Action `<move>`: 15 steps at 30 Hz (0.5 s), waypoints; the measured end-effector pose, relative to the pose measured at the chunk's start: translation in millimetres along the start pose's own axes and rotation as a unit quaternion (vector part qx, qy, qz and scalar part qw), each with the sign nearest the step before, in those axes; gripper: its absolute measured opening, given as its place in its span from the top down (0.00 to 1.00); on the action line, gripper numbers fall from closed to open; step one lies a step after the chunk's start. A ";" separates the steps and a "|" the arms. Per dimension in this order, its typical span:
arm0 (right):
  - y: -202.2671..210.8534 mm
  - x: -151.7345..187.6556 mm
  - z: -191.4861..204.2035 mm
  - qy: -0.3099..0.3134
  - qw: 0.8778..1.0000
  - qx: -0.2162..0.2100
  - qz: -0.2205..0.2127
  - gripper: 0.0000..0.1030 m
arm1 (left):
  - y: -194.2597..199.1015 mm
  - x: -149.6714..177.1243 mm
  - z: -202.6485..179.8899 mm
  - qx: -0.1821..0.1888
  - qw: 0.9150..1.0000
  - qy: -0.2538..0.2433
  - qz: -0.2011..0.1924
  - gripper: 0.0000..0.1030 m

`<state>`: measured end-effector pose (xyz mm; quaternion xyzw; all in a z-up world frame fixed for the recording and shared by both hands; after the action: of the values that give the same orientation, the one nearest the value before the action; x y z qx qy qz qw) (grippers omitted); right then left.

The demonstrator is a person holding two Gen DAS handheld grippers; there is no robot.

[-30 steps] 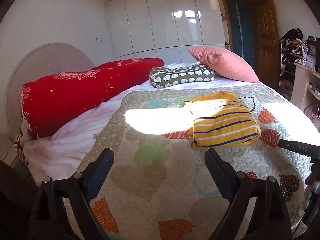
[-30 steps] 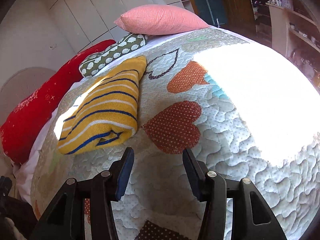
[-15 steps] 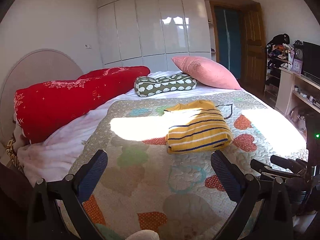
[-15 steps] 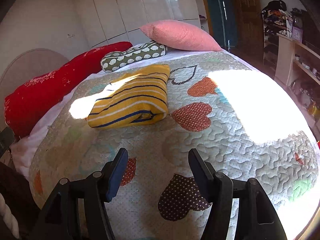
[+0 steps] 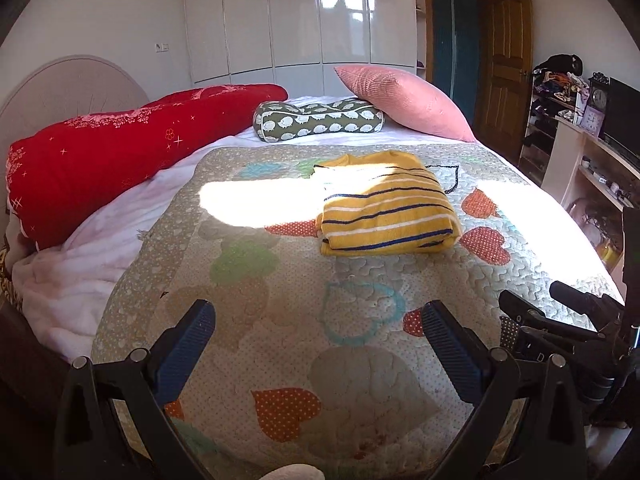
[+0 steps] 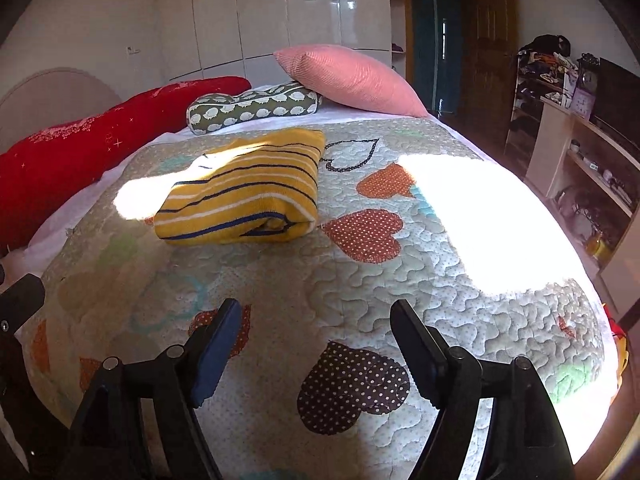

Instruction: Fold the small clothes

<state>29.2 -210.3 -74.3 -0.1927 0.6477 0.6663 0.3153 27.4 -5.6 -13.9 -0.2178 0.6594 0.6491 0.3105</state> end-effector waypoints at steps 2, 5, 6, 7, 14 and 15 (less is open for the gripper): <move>-4.4 3.1 4.0 0.005 1.000 -0.001 0.006 0.22 | -8.1 5.0 0.1 0.002 1.000 -0.001 0.013 0.00; -11.1 5.7 9.2 0.014 1.000 0.003 0.013 0.22 | -21.5 13.2 -0.7 0.005 0.999 -0.005 0.033 0.00; -13.9 6.4 10.4 0.016 1.000 0.005 0.015 0.22 | -26.3 15.3 -0.8 0.006 0.999 -0.005 0.040 0.00; -17.3 6.6 11.4 0.018 1.000 0.005 0.019 0.22 | -30.6 17.7 -0.8 0.006 0.999 -0.004 0.046 0.00; -42.8 3.7 24.1 0.039 0.998 0.005 0.043 0.22 | -58.8 13.8 3.5 0.005 0.998 0.000 0.070 0.00; -45.4 1.7 26.2 0.042 0.998 0.006 0.043 0.22 | -62.0 11.9 3.8 0.004 0.997 0.002 0.072 0.00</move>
<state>62.3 -185.9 -106.8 -0.1900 0.6720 0.6669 0.2600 62.2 -4.3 -66.7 -0.1695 0.6766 0.6669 0.2623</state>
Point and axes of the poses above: each gripper's, at about its wrist camera, not at the fingertips, and y roughly against the way its jaws point, z to its left, x to its underside, the point moved 7 cm from there along -y, roughly the way its jaws point, and after that the axes turned 6 degrees about z, right-handed, at the moved point
